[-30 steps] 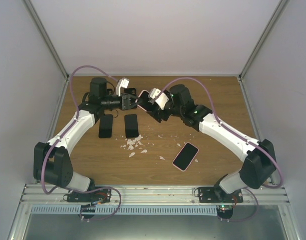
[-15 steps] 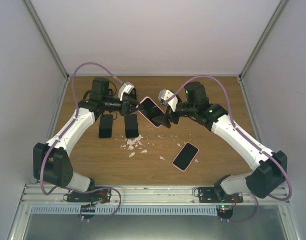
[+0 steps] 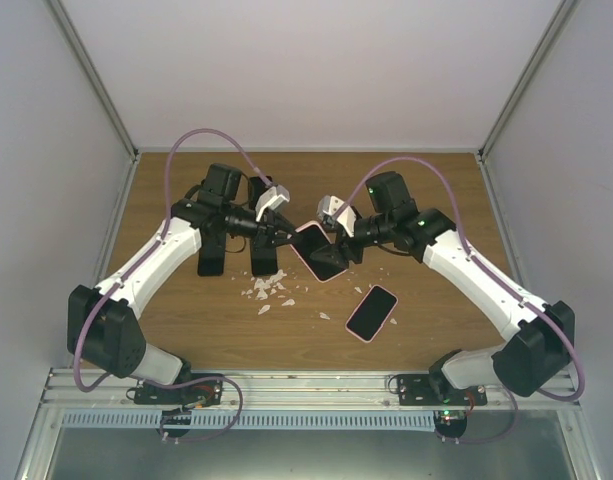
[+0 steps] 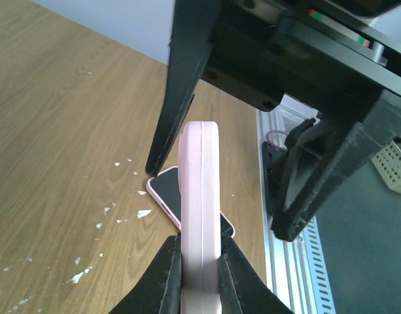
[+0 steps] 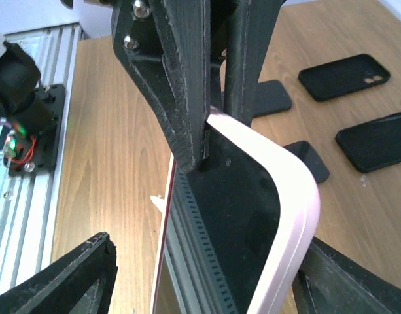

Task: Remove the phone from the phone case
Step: Pick up the phone at the center of the board, then remove the phone case from the phone.

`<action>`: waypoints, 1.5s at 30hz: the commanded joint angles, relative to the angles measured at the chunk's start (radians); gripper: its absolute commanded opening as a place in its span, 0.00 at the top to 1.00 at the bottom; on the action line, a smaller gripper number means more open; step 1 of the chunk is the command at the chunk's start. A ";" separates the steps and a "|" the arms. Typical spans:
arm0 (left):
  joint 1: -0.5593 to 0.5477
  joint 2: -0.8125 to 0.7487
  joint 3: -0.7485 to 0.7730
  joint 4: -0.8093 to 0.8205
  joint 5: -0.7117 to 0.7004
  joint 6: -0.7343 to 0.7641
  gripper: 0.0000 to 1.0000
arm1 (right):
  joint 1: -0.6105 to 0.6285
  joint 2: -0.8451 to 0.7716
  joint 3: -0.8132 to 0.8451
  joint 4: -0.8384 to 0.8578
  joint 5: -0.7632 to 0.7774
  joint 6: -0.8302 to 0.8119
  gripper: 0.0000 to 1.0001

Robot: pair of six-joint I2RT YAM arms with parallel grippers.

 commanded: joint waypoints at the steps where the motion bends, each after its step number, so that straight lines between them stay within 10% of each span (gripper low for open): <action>1: -0.031 -0.032 0.060 -0.004 0.044 0.082 1.00 | -0.008 0.002 -0.018 -0.043 -0.054 -0.007 0.32; 12: -0.052 -0.028 0.073 -0.026 0.019 0.117 0.99 | -0.009 0.023 -0.010 -0.069 -0.121 -0.033 0.81; 19: -0.022 -0.039 0.070 -0.006 0.018 0.076 0.76 | -0.009 -0.002 -0.017 -0.062 -0.170 -0.026 0.99; 45: 0.043 -0.106 -0.079 0.160 0.090 -0.105 0.46 | -0.267 -0.025 0.001 0.219 -0.485 0.324 0.99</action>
